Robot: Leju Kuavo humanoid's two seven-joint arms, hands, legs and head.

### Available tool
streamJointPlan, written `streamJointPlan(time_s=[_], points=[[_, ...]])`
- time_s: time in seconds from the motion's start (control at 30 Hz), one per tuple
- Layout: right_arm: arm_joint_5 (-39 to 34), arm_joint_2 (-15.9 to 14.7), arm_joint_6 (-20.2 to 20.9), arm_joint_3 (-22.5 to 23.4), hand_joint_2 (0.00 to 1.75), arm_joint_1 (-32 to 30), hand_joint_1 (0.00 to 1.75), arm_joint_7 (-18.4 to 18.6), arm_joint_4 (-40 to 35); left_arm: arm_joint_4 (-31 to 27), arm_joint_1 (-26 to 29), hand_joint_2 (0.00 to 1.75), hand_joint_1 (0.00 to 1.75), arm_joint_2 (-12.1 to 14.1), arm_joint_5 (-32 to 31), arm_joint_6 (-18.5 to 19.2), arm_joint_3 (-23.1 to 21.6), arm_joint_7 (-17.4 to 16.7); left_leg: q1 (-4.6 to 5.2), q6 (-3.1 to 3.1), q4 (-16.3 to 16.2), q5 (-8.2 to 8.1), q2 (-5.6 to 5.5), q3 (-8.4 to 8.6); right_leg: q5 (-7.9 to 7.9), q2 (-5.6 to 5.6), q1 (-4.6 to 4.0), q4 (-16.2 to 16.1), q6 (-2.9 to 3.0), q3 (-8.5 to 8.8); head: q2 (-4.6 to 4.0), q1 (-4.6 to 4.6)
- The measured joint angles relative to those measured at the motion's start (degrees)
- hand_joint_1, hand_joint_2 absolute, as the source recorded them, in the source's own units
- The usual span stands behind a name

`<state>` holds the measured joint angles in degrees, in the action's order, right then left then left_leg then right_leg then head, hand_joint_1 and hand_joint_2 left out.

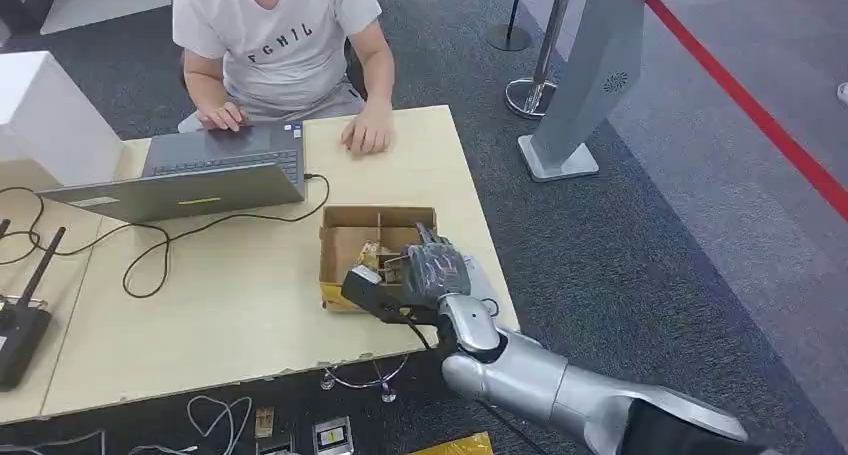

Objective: Pass the card to the sensor for recognition and then transmit it.

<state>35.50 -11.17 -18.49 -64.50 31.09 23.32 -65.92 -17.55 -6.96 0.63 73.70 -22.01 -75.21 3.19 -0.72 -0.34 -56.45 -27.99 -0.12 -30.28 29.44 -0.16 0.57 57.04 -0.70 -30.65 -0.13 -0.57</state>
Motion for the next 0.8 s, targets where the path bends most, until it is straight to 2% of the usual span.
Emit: streamJointPlan(time_s=[0.3,0.53,0.8], points=[[0.1,0.7,-0.3,-0.4,1.75,0.1,1.75,0.0,0.5,0.0,0.0,0.00,0.00,0.0,0.2,0.0,0.0,0.0,0.00,0.00,0.0,0.00,0.00,0.00,0.00,0.00,0.00,0.0,0.00,0.00,0.00,0.00],[4.7,0.8,-8.5,0.2,1.75,1.7,1.75,0.0,-0.6,0.0,0.0,0.00,0.00,0.0,-0.2,-0.2,0.0,0.2,0.00,0.00,0.0,0.01,0.00,0.00,-0.01,0.00,0.00,0.0,0.00,0.00,0.00,0.02],[7.1,0.4,-9.6,1.8,1.75,7.0,1.75,0.0,-6.6,0.0,-0.1,0.00,0.00,0.0,-1.0,-0.2,0.0,0.4,0.00,0.01,0.0,0.01,0.02,0.02,-0.01,0.03,0.00,0.0,0.00,-0.01,0.00,0.02]])
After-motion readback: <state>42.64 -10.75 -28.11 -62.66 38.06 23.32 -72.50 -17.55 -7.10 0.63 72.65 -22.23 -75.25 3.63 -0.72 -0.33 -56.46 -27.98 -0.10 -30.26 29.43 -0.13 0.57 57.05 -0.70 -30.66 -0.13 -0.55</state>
